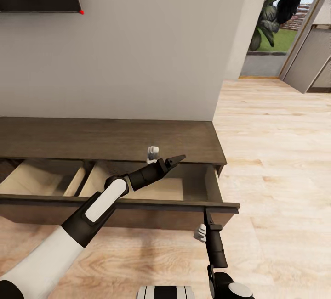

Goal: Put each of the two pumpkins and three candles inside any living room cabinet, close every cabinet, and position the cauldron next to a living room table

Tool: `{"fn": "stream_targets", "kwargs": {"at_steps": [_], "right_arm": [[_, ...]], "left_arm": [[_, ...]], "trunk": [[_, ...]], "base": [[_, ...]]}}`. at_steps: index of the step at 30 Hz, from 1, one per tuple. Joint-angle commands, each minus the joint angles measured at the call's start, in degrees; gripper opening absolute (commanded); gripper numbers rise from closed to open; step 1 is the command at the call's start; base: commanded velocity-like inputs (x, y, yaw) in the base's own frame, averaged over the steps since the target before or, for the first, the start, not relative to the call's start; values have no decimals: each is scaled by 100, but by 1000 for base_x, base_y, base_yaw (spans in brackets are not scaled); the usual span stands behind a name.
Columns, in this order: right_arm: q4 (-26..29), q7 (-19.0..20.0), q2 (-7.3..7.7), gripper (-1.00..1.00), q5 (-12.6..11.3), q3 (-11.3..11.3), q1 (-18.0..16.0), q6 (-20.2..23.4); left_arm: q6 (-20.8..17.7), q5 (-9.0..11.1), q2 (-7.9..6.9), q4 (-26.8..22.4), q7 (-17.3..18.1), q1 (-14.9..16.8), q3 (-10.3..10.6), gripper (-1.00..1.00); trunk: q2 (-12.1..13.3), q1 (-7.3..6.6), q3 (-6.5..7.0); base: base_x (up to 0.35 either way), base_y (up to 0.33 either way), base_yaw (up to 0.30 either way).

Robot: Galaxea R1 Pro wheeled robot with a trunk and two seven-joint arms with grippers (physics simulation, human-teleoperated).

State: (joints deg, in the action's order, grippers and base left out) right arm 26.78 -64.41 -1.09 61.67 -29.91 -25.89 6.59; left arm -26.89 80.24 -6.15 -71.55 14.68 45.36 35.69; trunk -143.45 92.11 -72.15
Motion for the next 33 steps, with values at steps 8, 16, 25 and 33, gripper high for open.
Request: {"fn": "stream_targets", "kwargs": {"at_steps": [8,16,25,33], "right_arm": [[12,-89,-2,-100,3,21,-3,-8],[12,-90,-4,-100,3,17,-3,-8],[-87,-3,-29,-100,6,-32,-3,-24],[-161,-90,-31,-100,3,-32,-3,-38]], "left_arm": [[0,0,-1,0,0,-1,-1,100],[0,0,-1,-5,0,-2,-1,100],[17,9,-8,-26,26,-66,-1,100],[17,9,-9,-26,26,-115,-1,100]], "trunk": [[-1,-1,1],[-1,-1,1],[-1,0,0],[-1,0,0]], "base": [[-111,0,0],[-80,0,0],[-58,0,0],[0,0,0]]}}
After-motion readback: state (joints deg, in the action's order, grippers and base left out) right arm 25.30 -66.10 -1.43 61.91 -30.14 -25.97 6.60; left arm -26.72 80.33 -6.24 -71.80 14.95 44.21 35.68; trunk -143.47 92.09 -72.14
